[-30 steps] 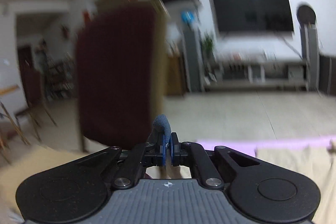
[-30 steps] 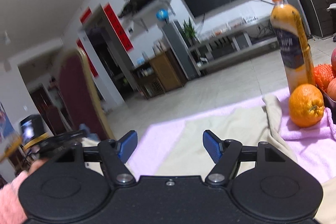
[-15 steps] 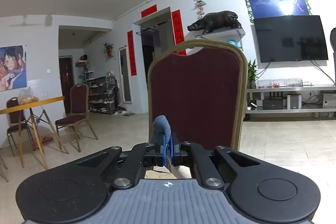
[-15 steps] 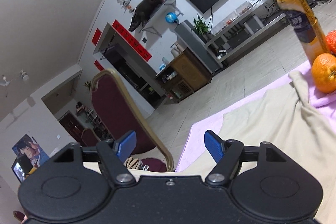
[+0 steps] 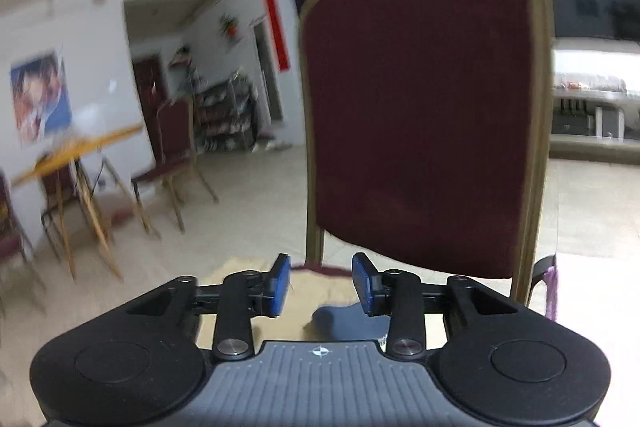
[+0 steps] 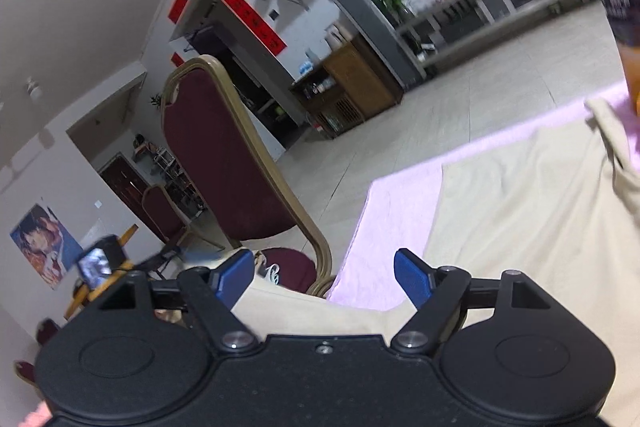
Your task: Fold clothes
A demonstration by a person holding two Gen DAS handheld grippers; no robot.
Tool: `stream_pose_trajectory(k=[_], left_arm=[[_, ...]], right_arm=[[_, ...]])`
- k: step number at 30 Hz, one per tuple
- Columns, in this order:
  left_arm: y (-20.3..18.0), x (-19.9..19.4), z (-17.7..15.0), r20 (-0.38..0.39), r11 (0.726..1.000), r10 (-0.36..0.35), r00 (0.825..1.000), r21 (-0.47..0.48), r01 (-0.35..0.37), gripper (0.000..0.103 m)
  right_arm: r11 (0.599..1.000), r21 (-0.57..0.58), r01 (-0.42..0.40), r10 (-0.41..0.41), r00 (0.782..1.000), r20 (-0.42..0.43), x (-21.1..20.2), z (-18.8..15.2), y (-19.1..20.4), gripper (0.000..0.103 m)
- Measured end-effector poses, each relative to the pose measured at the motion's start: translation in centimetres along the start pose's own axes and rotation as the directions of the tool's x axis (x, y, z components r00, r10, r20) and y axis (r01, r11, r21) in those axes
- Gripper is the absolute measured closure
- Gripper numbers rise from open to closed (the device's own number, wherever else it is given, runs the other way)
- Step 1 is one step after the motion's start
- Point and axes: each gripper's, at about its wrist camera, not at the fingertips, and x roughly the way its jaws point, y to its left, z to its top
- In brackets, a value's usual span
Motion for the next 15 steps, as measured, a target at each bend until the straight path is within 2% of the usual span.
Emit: stream_pose_trajectory(k=[2, 4, 5, 7, 10, 11, 13, 15], left_arm=[[1.2, -2.0, 0.0, -0.024, 0.994, -0.085, 0.996, -0.065, 0.083, 0.059], [1.6, -4.9, -0.3, -0.058, 0.985, -0.162, 0.985, -0.068, 0.158, 0.059], [1.6, -6.8, -0.9, -0.078, 0.978, -0.204, 0.976, -0.055, 0.2, 0.058], [0.6, -10.3, -2.4, -0.135, 0.952, -0.304, 0.943, -0.019, 0.305, 0.052], [-2.2, -14.6, -6.0, -0.275, 0.905, -0.406, 0.871, 0.007, 0.424, 0.044], [-3.3, -15.5, -7.7, -0.328, 0.89, -0.433, 0.84, -0.005, 0.457, 0.045], [-5.7, -16.4, -10.9, -0.433, 0.86, -0.478, 0.765, -0.053, 0.507, 0.046], [-7.6, -16.6, -14.0, -0.514, 0.852, -0.492, 0.703, -0.118, 0.51, 0.048]], right_arm=[[1.0, 0.001, 0.001, -0.001, 1.0, 0.007, -1.3, 0.1, -0.4, 0.026], [1.0, 0.006, 0.007, -0.007, 1.0, 0.015, -3.1, -0.3, -0.9, 0.026], [1.0, 0.016, 0.009, -0.009, 1.0, 0.016, -4.0, -0.5, -1.3, 0.026], [0.999, 0.035, 0.014, -0.014, 1.0, 0.017, -5.9, -0.9, -2.0, 0.024], [0.996, 0.065, 0.061, -0.06, 0.998, -0.003, -8.4, -2.2, -3.8, 0.019], [0.994, 0.076, 0.084, -0.083, 0.996, -0.016, -9.1, -2.9, -4.5, 0.019], [0.984, 0.117, 0.135, -0.13, 0.99, -0.05, -10.0, -4.7, -6.5, 0.019], [0.966, 0.184, 0.184, -0.168, 0.981, -0.1, -10.1, -6.6, -8.7, 0.019]])
